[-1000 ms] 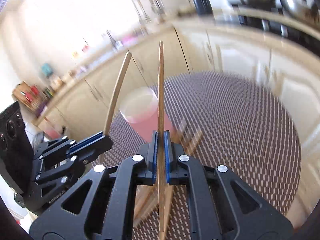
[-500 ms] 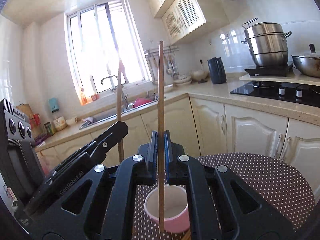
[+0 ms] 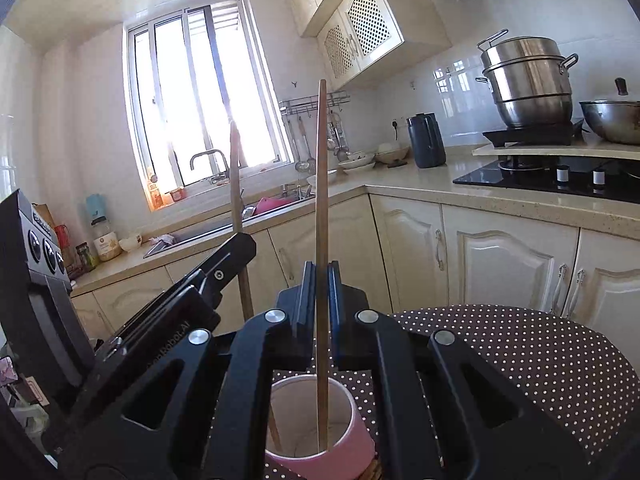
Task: Organize utensils
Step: 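Lift the left tool's chopstick over the pink cup while the right tool carries its chopstick there, then open the left tool to drop its chopstick into the cup while the right tool releases its own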
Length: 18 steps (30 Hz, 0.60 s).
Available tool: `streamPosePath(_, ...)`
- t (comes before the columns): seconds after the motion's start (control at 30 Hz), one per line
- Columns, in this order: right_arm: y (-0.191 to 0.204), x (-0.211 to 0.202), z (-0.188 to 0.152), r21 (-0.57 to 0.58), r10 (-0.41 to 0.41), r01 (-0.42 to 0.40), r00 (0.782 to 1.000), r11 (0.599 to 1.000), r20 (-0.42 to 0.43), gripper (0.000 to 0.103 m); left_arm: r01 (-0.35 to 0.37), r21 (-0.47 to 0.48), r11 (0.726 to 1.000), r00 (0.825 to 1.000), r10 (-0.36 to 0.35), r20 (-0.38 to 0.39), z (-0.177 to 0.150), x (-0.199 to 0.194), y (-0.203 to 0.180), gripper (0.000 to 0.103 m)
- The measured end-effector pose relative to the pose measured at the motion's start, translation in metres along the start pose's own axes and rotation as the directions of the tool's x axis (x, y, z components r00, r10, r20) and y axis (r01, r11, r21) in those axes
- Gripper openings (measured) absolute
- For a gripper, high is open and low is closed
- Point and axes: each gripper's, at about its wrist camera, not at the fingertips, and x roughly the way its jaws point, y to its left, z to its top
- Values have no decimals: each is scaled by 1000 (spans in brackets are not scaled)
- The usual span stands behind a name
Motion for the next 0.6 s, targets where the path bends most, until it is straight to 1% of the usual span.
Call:
streamPosePath(0.1, -1, -7, -8, 1, 3, -3, 1000, 1000, -25, 7, 9, 7, 1000, 999, -9, -43, -10, -2, 2, 6)
streamPosePath(0.2, 0, -11, -13, -8, 7, -8, 999, 1000, -51, 7, 19, 34, 999, 996, -16, -86, -17, -7, 1, 6)
streamPosePath(0.33, 8, -17, -24, -48, -4, 0, 997, 999, -82, 7, 27, 59, 998, 993, -21, -115, -23, -19, 1, 7)
streamPosePath(0.53, 10, -19, -40, -18, 5, -8, 990, 1000, -144, 7, 31, 97, 995, 981, -12, -195, -33, -29, 1, 8)
streamPosePath(0.57, 11, -20, -42, -16, 9, -12, 988, 1000, -152, 7, 33, 99, 994, 979, -12, -204, -34, -32, 1, 9)
streamPosePath(0.6, 13, -21, -43, -16, 10, -13, 987, 1000, -158, 7, 34, 99, 995, 978, -13, -211, -34, -34, 1, 17)
